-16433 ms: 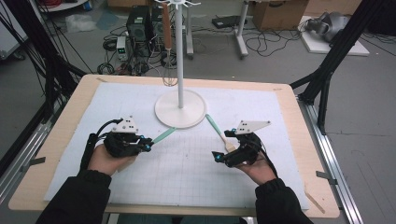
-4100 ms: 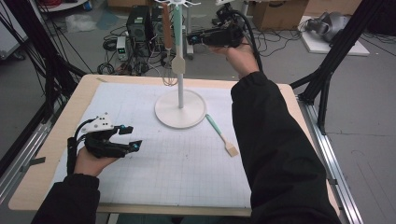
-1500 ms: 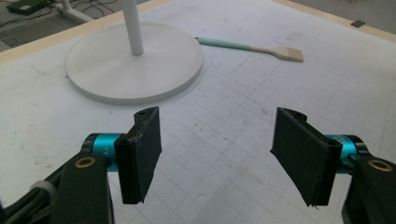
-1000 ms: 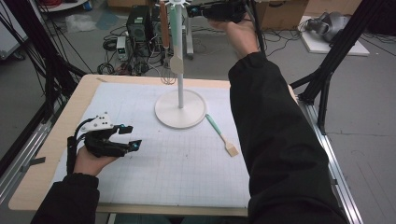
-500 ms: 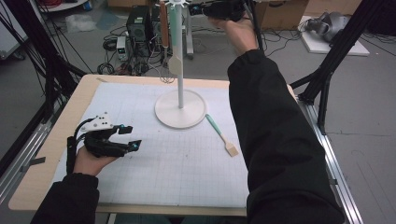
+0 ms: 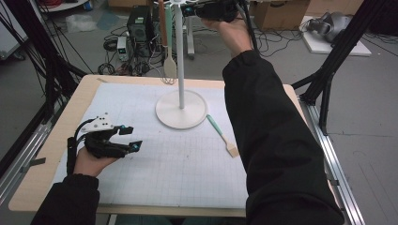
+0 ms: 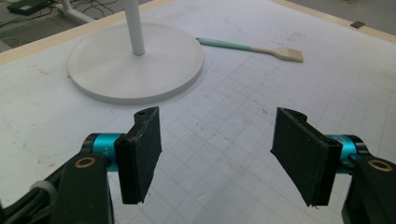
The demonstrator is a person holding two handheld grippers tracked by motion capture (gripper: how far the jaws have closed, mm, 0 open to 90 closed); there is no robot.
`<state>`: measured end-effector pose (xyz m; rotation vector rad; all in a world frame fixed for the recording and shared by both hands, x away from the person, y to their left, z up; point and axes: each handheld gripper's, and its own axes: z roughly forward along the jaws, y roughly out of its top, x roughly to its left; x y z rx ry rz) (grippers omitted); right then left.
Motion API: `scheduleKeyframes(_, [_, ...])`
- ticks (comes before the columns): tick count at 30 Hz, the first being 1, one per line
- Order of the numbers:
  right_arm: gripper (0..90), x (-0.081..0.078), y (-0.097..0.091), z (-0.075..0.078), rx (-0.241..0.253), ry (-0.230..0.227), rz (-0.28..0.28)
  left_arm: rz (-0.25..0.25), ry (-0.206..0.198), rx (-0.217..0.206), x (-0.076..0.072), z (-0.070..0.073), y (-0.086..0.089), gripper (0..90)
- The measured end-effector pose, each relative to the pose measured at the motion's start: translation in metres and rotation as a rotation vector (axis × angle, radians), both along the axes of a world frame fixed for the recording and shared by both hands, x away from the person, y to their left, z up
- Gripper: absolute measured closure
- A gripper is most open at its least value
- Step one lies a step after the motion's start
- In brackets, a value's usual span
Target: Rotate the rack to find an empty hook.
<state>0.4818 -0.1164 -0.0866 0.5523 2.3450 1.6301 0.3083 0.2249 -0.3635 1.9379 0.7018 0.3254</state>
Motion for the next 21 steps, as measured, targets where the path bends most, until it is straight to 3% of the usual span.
scheduleKeyframes(11, [89.3,-0.003,0.011,0.001,-0.021,-0.002,0.009,-0.004,-0.002,0.007,0.0,0.0,0.001,32.9])
scheduleKeyframes(21, [82.8,-0.016,-0.003,-0.006,-0.002,-0.004,0.016,-0.004,0.002,-0.002,-0.001,0.001,0.0,31.9])
